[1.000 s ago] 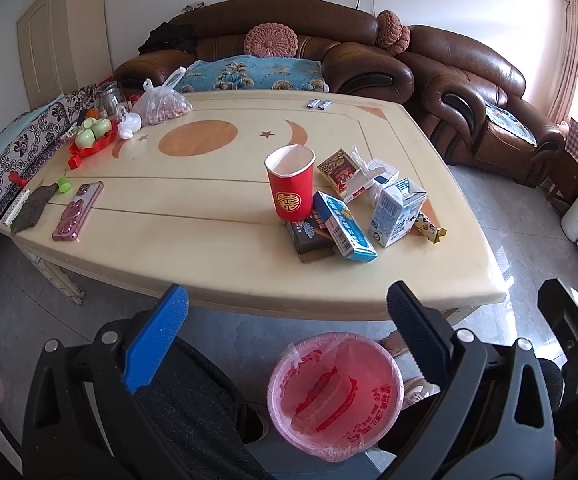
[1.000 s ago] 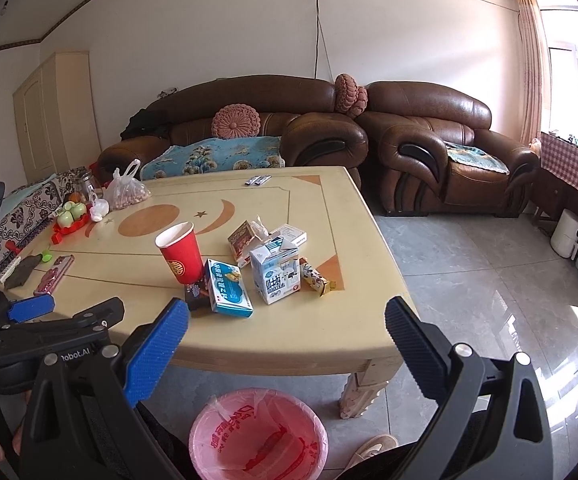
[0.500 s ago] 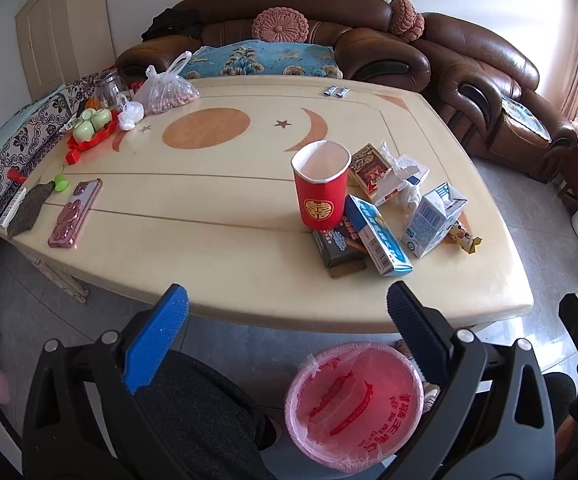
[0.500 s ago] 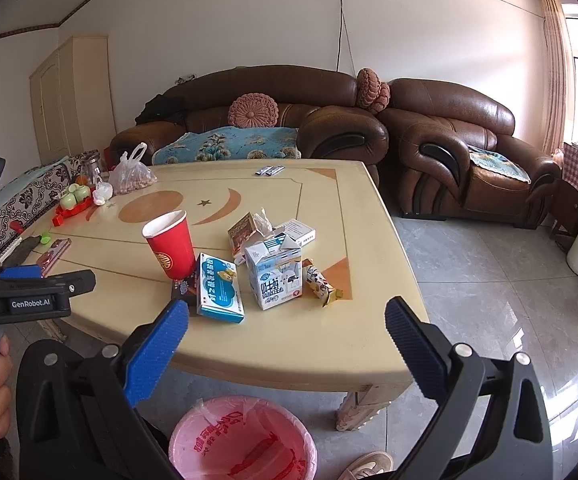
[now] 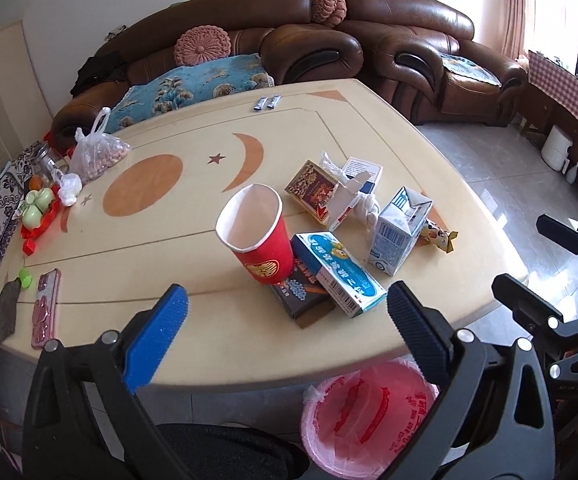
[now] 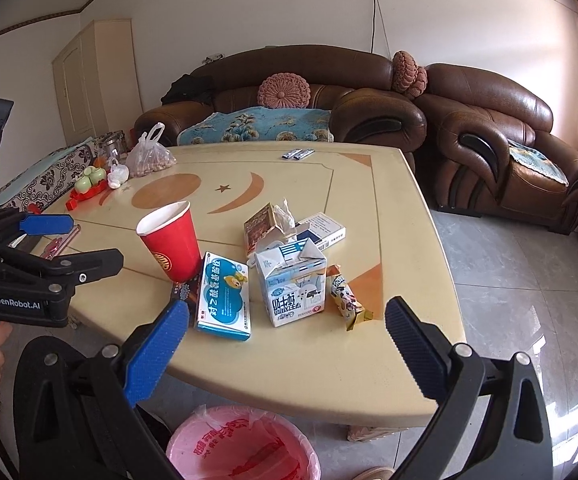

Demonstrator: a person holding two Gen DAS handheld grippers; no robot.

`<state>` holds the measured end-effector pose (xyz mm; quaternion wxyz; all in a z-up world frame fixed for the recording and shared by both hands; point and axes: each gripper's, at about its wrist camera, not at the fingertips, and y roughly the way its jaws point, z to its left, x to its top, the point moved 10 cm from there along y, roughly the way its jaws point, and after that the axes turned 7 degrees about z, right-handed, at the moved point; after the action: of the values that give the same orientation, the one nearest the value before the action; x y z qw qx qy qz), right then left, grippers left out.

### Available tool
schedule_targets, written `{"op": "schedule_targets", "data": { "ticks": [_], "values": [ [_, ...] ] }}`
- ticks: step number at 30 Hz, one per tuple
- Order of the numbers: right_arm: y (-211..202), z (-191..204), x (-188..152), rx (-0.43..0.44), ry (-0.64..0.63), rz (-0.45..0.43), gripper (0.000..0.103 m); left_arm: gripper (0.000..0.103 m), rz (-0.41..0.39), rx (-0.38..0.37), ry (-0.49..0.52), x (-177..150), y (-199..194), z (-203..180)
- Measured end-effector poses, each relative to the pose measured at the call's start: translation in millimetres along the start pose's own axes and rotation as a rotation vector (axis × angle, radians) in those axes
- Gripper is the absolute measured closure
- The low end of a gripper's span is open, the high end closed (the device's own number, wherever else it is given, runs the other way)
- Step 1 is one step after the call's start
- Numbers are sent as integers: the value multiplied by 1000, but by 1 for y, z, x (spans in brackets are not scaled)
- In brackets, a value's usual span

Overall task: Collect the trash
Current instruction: 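Grasp the red paper cup with the left tool while the right tool grasps the milk carton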

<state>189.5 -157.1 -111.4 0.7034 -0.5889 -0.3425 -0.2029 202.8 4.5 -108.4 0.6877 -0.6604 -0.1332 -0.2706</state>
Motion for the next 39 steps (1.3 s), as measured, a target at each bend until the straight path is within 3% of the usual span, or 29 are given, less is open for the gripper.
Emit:
{"op": "schedule_targets", "data": {
  "ticks": [7, 13, 19, 27, 35, 39],
  "values": [
    [30, -8, 9, 32, -4, 15, 6, 5, 85, -134, 4, 12, 33, -4],
    [54, -8, 9, 96, -19, 4, 6, 5, 126, -197, 17, 23, 54, 1],
    [82, -7, 8, 105, -67, 55, 6, 5, 164, -211, 30, 29, 74, 4],
    [107, -4, 5, 132, -122, 84, 6, 5, 146, -191, 58, 39, 74, 9],
    [123, -3, 5, 131, -150, 108, 6, 5, 131, -227, 137, 41, 68, -9],
    [132, -3, 6, 135, -156, 116, 6, 5, 162, -257, 151, 38, 77, -16]
  ]
}}
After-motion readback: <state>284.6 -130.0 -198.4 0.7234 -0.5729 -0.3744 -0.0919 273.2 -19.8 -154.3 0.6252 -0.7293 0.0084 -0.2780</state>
